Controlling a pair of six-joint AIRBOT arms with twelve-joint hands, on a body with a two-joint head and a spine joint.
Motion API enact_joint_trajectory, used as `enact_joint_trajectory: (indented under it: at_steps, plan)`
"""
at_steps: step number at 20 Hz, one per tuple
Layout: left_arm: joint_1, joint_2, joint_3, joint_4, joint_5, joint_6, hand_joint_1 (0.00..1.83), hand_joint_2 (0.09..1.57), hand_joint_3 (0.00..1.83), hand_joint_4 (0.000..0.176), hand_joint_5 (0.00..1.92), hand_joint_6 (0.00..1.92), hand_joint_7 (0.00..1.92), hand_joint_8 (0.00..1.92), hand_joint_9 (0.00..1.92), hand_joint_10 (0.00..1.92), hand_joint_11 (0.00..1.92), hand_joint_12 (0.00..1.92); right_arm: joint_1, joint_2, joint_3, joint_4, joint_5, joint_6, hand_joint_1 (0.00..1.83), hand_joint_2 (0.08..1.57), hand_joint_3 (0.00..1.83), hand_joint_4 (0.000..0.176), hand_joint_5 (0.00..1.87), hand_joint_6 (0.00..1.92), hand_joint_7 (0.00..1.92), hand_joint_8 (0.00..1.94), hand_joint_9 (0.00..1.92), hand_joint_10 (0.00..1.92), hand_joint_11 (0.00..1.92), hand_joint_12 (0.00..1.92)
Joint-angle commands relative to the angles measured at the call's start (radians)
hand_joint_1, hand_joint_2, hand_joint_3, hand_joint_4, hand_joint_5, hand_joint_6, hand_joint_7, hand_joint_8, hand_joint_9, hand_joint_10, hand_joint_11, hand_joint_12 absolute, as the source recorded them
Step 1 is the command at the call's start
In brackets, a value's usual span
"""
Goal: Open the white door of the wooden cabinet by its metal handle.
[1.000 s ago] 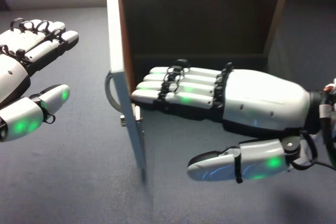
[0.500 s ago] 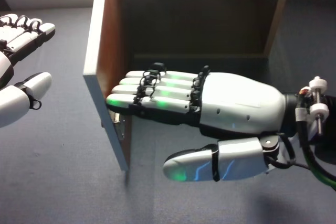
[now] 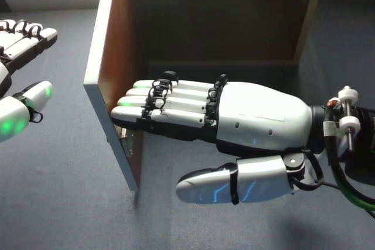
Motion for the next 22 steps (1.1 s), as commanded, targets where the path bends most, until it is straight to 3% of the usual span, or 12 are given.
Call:
enact_joint_trajectory:
  at_steps: [1,2,4,5,6,7,8,9,10,14,18,22]
  plan:
    - [-0.004,0.003,0.005,-0.006,-0.126,0.003,0.00,1.57,0.18,0.000,0.20,0.00,0.17,0.00,0.14,0.00,0.00,0.30,0.010,-0.004,0.000,0.042,0.117,0.008,0.00,1.39,0.00,0.000,0.00,0.00,0.00,0.00,0.00,0.00,0.00,0.00]
    - [-0.005,0.003,0.003,-0.003,-0.127,0.003,0.00,1.57,0.18,0.000,0.21,0.00,0.18,0.00,0.15,0.00,0.00,0.31,0.010,-0.004,0.001,0.040,0.117,0.008,0.00,1.38,0.00,0.000,0.00,0.00,0.00,0.00,0.00,0.00,0.00,0.00]
    - [-0.005,0.004,-0.001,0.003,-0.135,0.003,0.00,1.57,0.19,0.000,0.21,0.00,0.17,0.00,0.15,0.00,0.00,0.35,0.010,-0.004,0.001,0.040,0.104,0.008,0.19,1.35,0.00,0.000,0.00,0.00,0.00,0.00,0.00,0.00,0.00,0.00]
    - [-0.005,0.004,-0.003,0.004,-0.141,0.003,0.00,1.57,0.30,0.000,0.20,0.00,0.16,0.00,0.14,0.00,0.00,0.40,0.010,-0.002,0.002,0.042,0.097,0.008,0.01,1.42,0.02,0.000,0.00,0.00,0.00,0.00,0.00,0.00,0.00,0.00]
    - [-0.005,0.005,-0.007,0.007,-0.147,0.003,0.00,1.57,0.30,0.000,0.20,0.00,0.16,0.00,0.14,0.00,0.00,0.40,0.010,0.017,0.002,0.053,0.091,0.008,0.01,1.42,0.02,0.000,0.00,0.00,0.00,0.00,0.00,0.00,0.00,0.00]
    - [-0.004,0.007,-0.011,0.011,-0.151,0.001,0.00,1.56,0.11,0.000,0.17,0.00,0.13,0.00,0.12,0.00,0.00,0.35,0.009,0.039,0.003,0.074,0.090,0.007,0.00,1.41,0.01,0.000,0.00,0.00,0.00,0.00,0.00,0.00,0.00,0.00]
    - [-0.004,0.008,-0.013,0.013,-0.154,0.000,0.00,1.56,0.11,0.000,0.17,0.00,0.13,0.00,0.12,0.00,0.00,0.35,0.009,0.054,0.003,0.098,0.090,0.003,0.00,1.41,0.01,0.000,0.00,0.00,0.00,0.00,0.00,0.00,0.00,0.00]
    - [-0.002,0.009,-0.017,0.016,-0.160,-0.002,0.00,1.47,0.04,0.000,0.19,0.01,0.16,0.01,0.14,0.01,0.00,0.38,0.003,0.075,0.003,0.121,0.090,-0.004,0.00,1.40,0.01,0.000,0.00,0.00,0.00,0.00,0.00,0.00,0.00,0.00]
    - [0.004,0.011,-0.021,0.018,-0.170,-0.007,0.00,1.57,0.12,0.000,0.19,0.00,0.14,0.00,0.12,0.00,0.00,0.31,-0.011,0.108,0.003,0.160,0.089,-0.017,0.00,1.38,0.00,0.000,0.00,0.00,0.00,0.00,0.00,0.00,0.00,0.00]
    - [0.019,0.025,-0.037,0.023,-0.203,-0.011,0.00,1.57,0.14,0.000,0.18,0.00,0.14,0.00,0.12,0.00,0.00,0.27,-0.045,0.201,-0.011,0.278,0.099,-0.094,0.00,1.40,0.00,0.000,0.00,0.00,0.00,0.00,0.00,0.00,0.00,0.00]
    - [0.022,0.028,-0.044,0.035,-0.220,-0.013,0.00,1.57,0.10,0.000,0.17,0.00,0.13,0.00,0.11,0.00,0.00,0.37,-0.088,0.254,-0.018,0.359,0.152,-0.123,0.00,1.30,0.00,0.000,0.00,0.00,0.00,0.00,0.00,0.00,0.00,0.00]
    - [0.022,0.031,-0.057,0.074,-0.259,-0.027,0.00,1.57,0.07,0.000,0.16,0.00,0.13,0.00,0.13,0.00,0.00,0.39,-0.180,0.353,-0.067,0.507,0.303,-0.173,0.00,1.29,0.00,0.000,0.00,0.00,0.00,0.00,0.00,0.00,0.00,0.00]
